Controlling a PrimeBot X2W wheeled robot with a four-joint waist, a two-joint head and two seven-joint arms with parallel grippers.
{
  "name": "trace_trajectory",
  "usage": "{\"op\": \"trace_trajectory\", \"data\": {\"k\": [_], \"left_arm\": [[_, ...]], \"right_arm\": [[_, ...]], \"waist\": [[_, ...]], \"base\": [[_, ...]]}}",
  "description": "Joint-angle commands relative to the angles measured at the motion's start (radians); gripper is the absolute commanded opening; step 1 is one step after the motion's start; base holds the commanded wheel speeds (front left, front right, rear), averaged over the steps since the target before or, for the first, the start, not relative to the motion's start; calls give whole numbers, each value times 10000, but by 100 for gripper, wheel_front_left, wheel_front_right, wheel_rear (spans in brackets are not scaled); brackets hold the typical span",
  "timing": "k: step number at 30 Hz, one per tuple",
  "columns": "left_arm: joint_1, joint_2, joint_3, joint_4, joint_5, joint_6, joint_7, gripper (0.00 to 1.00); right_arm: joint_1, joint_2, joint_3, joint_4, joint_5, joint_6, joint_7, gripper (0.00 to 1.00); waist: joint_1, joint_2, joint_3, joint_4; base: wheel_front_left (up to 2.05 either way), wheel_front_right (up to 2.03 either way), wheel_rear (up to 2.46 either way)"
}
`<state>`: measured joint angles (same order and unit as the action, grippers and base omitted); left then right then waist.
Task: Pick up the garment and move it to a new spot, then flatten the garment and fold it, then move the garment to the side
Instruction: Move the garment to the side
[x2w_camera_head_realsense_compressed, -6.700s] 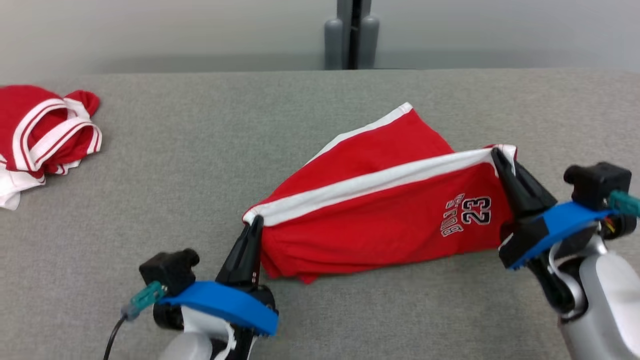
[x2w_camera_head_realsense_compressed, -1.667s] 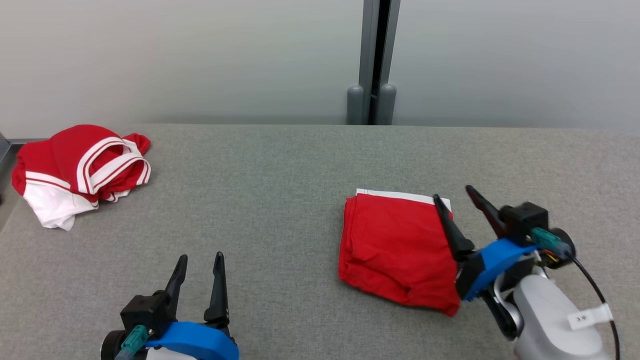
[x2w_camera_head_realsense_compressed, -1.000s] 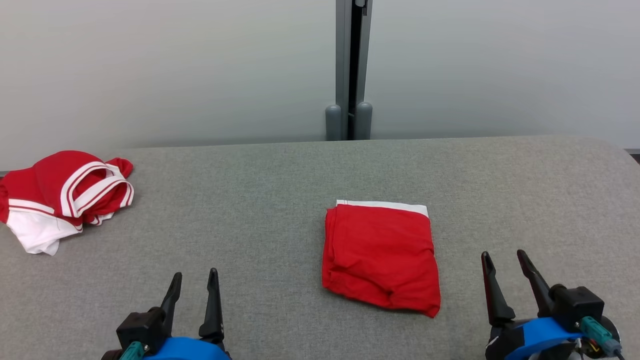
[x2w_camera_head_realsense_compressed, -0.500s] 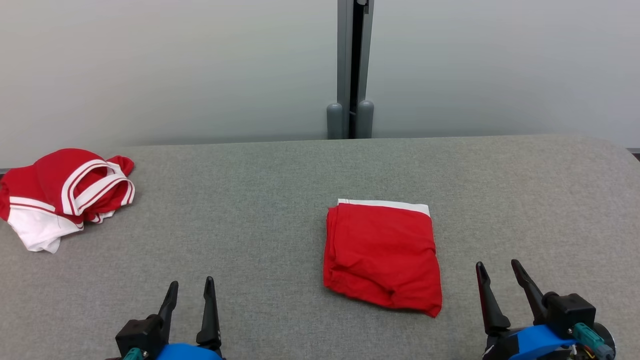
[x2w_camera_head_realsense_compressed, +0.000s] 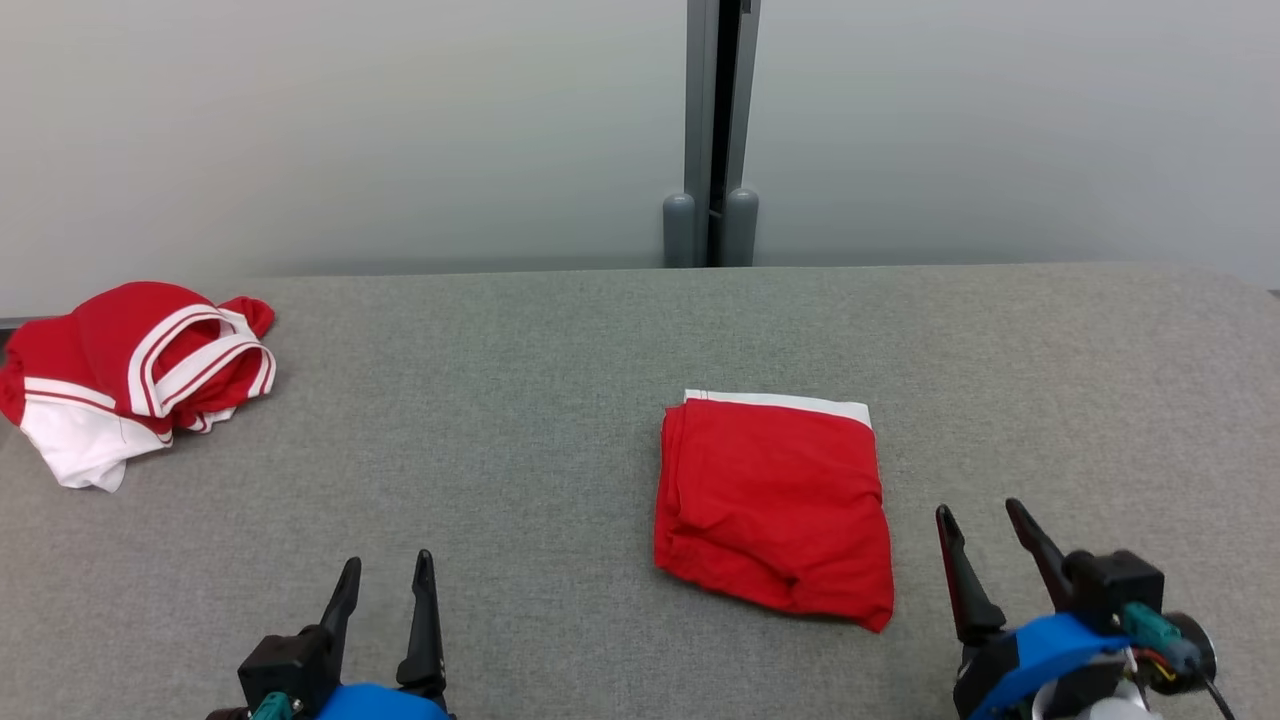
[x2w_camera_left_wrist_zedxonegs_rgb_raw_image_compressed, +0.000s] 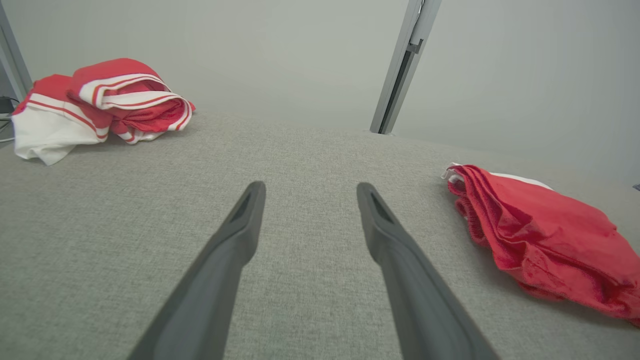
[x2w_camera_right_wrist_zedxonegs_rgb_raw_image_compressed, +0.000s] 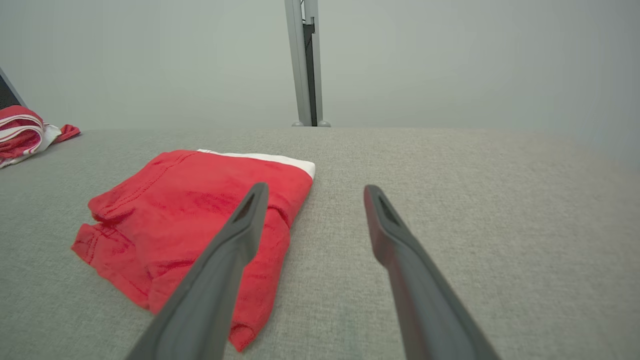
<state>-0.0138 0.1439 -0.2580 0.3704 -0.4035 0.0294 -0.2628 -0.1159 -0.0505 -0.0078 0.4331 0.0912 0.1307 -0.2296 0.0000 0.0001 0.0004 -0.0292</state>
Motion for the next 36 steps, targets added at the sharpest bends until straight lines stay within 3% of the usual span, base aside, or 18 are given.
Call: {"op": "trace_trajectory", "data": {"k": [1, 5, 14, 20, 26, 27, 28, 36], "left_arm": [[-159, -14, 60, 0, 40, -17, -30, 100], [-302, 16, 94, -34, 170, -46, -30, 100], [-616, -236, 211, -118, 288, -137, -30, 100], [-748, -411, 391, -97, 410, -232, -30, 100], [-800, -510, 488, -89, 641, -386, -30, 100], [-823, -526, 494, -107, 676, -393, -30, 100], [-871, -545, 501, -164, 773, -443, -30, 100], [-954, -558, 396, -527, 1081, -627, -30, 100]], "right_arm": [[-224, -1, -38, 4, -81, 1, 89, 100], [-1106, -1, -244, 121, -264, 1, 1301, 100], [-2449, -342, -739, 936, -61, 1, 5244, 100], [-2692, -511, -782, 1240, 515, 1, 6174, 100], [-2759, -534, -372, 1567, 919, 2, 6376, 100], [-2784, -514, -278, 1563, 1010, 2, 6289, 47], [-2831, -495, -80, 1505, 1104, 2, 6097, 0], [-3126, -1058, 386, 1005, 1274, -1, 5011, 0]], "waist": [[0, -1, 50, 38], [0, -1, 273, 232], [0, -1, 1004, 1162], [0, -1, 1503, 1676], [0, -1, 1743, 1807], [0, -1, 1773, 1784], [0, -1, 1830, 1676], [0, -1, 2079, 467]], "base": [[0, 0, 0], [0, 0, 0], [0, 0, 0], [0, 0, 0], [0, 0, 0], [0, 0, 0], [0, 0, 0], [0, 0, 0]]}}
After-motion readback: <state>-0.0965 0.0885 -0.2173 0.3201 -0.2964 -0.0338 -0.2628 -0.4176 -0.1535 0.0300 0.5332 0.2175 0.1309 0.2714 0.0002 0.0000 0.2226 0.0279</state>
